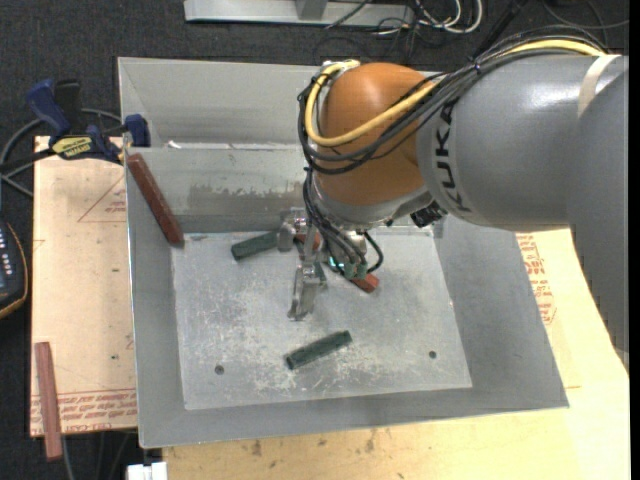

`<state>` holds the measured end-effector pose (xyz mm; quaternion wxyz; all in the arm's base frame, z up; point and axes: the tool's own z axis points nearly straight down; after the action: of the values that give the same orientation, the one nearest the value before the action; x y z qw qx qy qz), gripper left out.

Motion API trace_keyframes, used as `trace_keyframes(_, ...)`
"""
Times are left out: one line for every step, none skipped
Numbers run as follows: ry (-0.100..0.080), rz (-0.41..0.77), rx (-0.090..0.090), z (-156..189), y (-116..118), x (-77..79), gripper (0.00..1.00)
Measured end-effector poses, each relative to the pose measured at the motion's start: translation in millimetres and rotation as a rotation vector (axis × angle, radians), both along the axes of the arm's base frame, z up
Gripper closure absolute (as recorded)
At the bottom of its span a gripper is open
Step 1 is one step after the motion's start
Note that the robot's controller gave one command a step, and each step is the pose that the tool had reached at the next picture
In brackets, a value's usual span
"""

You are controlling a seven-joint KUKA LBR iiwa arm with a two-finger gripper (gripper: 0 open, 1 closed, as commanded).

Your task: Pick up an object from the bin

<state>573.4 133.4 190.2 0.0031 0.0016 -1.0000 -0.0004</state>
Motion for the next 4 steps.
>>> trace_keyframes(0.007,-0.006,-0.003,-104,-42,-78.2,0.0)
trace_keyframes(-0.005,-0.005,0.001,-99,-41,-73.9,1.0)
trace_keyframes(-0.016,-0.015,0.003,43,-2,-61.0,1.0)
trace_keyframes(-0.012,0.186,-0.001,70,-47,-18.2,1.0)
